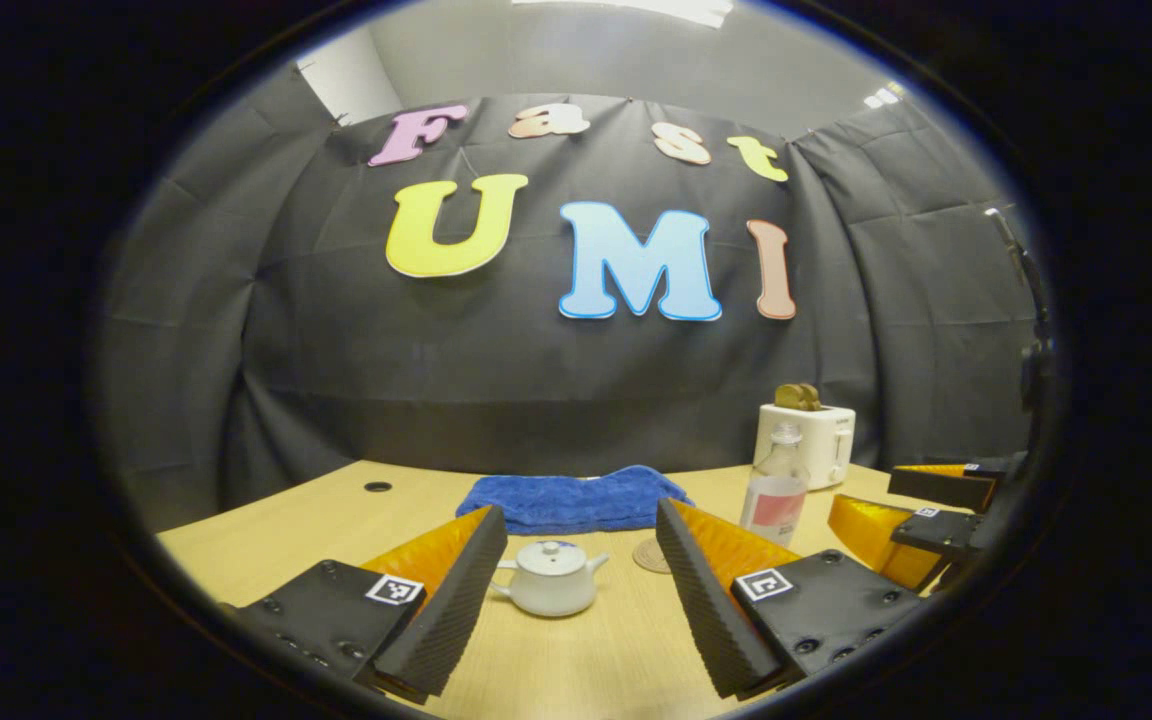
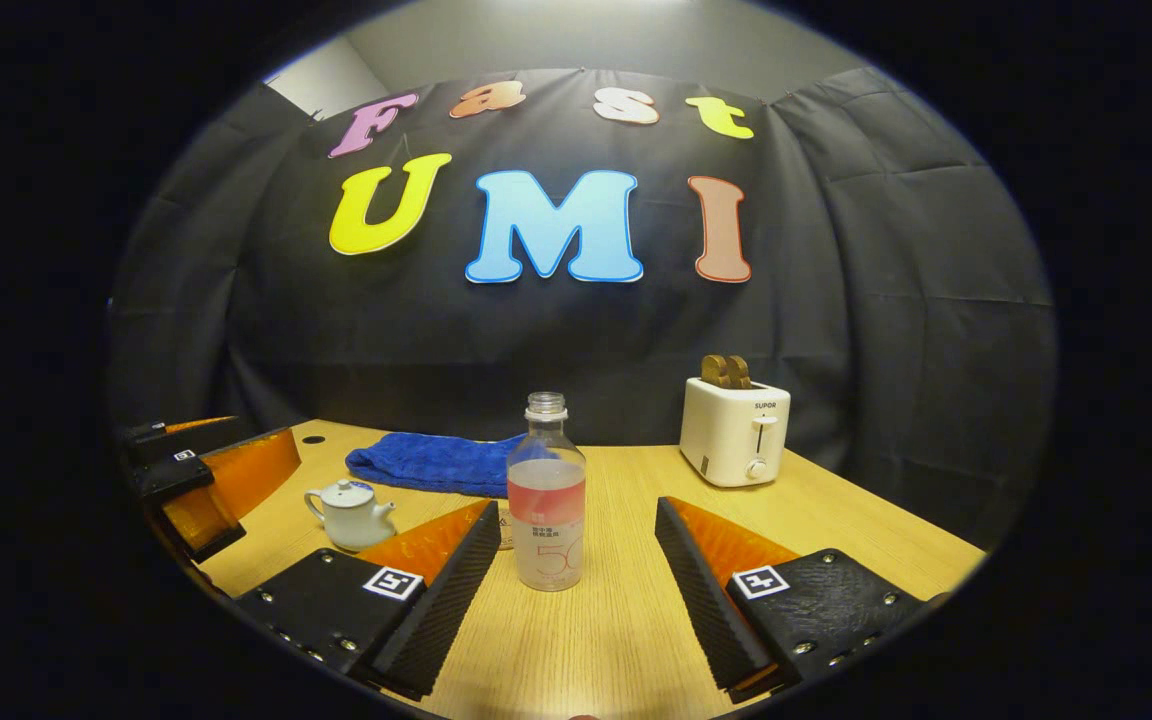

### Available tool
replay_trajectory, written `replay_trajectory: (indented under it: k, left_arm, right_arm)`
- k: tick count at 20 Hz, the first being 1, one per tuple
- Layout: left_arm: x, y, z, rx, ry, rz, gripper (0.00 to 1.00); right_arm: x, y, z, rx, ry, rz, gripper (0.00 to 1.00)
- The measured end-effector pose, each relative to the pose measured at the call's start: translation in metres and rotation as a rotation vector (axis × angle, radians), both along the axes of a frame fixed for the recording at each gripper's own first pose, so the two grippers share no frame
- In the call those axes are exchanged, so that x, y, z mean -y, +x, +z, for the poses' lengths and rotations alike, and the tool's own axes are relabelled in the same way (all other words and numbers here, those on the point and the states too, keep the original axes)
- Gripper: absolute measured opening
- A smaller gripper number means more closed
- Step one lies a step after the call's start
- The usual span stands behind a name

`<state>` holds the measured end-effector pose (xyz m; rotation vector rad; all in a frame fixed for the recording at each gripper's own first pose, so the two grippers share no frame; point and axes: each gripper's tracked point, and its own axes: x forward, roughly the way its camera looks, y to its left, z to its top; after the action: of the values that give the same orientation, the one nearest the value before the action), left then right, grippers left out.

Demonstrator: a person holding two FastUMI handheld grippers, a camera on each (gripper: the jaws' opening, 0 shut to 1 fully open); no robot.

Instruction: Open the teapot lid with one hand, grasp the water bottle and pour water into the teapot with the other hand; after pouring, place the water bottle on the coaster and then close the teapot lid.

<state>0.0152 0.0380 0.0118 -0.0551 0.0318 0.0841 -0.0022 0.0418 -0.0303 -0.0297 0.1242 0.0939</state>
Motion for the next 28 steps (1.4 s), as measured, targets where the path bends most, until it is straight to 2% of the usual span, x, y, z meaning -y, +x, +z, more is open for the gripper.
replay_trajectory:
  k: [4, 9, 12, 16, 22, 25, 26, 28]
  left_arm:
    - [-0.003, 0.026, -0.013, -0.026, 0.002, -0.014, 0.99]
    - [-0.018, 0.065, -0.034, -0.072, -0.049, -0.015, 0.97]
    - [-0.028, 0.084, -0.042, -0.090, -0.031, 0.004, 0.86]
    - [-0.026, 0.101, -0.056, -0.123, -0.038, -0.021, 0.86]
    - [-0.030, 0.114, -0.074, -0.153, -0.014, -0.015, 0.86]
    - [-0.031, 0.115, -0.078, -0.164, 0.004, -0.008, 0.80]
    - [-0.030, 0.116, -0.079, -0.167, 0.005, -0.010, 0.73]
    - [-0.031, 0.115, -0.082, -0.176, 0.014, -0.006, 0.70]
  right_arm:
    - [0.004, -0.001, -0.008, -0.024, 0.006, -0.008, 0.97]
    - [0.009, -0.003, -0.012, -0.040, 0.001, -0.017, 0.97]
    - [0.014, -0.003, -0.017, -0.049, -0.003, -0.029, 0.97]
    - [0.021, 0.000, -0.023, -0.066, 0.004, -0.045, 0.97]
    - [0.031, 0.004, -0.033, -0.097, 0.012, -0.065, 0.97]
    - [0.034, 0.005, -0.036, -0.107, 0.013, -0.074, 0.97]
    - [0.035, 0.005, -0.039, -0.111, 0.013, -0.075, 0.97]
    - [0.037, 0.006, -0.041, -0.117, 0.016, -0.077, 0.97]
